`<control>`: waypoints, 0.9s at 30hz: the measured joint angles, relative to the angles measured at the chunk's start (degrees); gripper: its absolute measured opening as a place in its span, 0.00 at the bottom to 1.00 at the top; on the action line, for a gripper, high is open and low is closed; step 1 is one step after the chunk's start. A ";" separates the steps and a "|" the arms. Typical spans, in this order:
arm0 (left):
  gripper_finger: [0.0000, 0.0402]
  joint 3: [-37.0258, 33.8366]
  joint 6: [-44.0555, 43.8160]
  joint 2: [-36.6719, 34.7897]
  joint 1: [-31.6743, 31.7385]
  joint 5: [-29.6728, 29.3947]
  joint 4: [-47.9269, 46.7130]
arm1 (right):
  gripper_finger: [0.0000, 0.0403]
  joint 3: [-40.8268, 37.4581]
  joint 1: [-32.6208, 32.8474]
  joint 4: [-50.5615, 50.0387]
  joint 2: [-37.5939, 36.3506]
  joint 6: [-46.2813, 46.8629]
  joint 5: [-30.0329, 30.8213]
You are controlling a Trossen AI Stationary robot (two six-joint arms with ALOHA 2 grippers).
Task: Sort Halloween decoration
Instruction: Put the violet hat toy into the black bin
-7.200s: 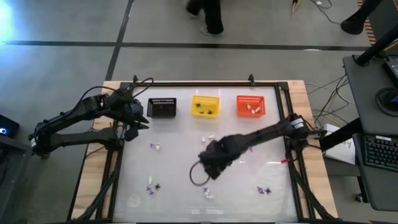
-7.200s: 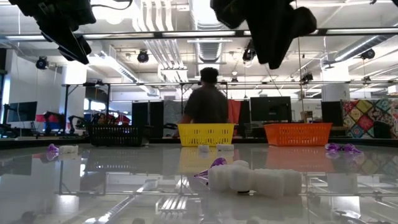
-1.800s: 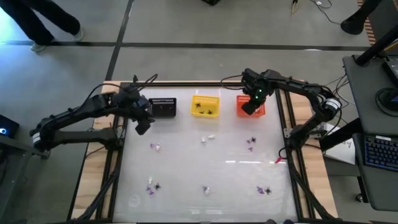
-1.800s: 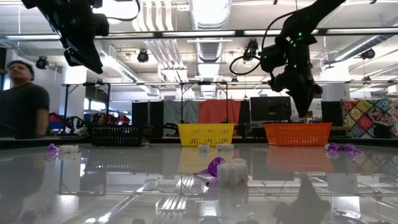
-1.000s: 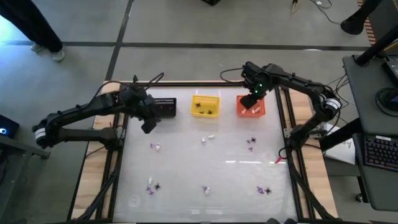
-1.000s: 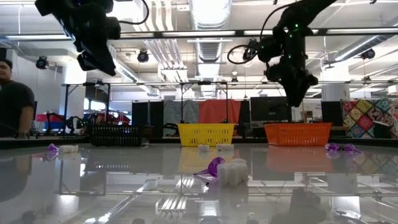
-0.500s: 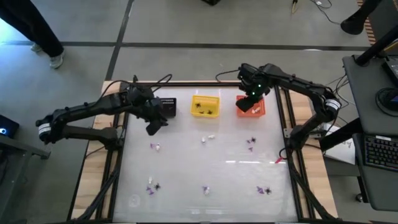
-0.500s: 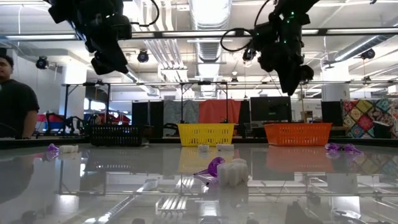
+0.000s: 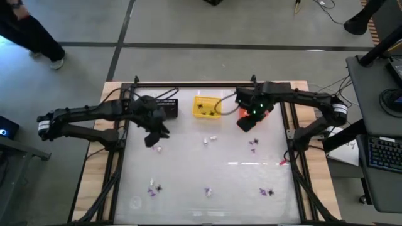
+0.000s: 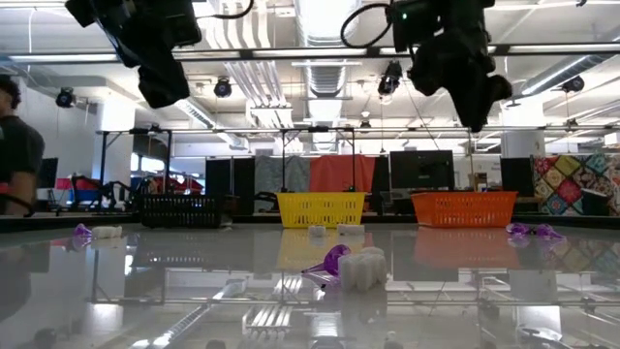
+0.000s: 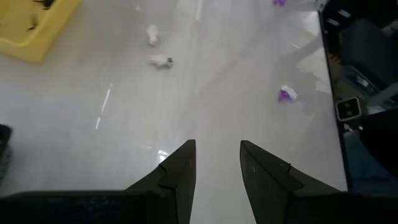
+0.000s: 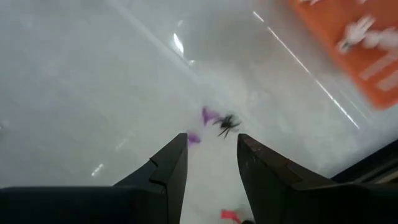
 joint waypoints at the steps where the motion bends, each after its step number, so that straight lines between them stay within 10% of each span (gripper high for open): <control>1: 0.27 0.00 -0.18 -0.10 -0.64 0.00 0.00 | 0.32 -0.42 1.31 0.02 -0.27 1.20 0.00; 27: 0.27 7.40 -2.84 -1.70 -9.77 -1.20 -5.65 | 0.32 -25.28 18.92 20.92 -0.67 23.32 1.52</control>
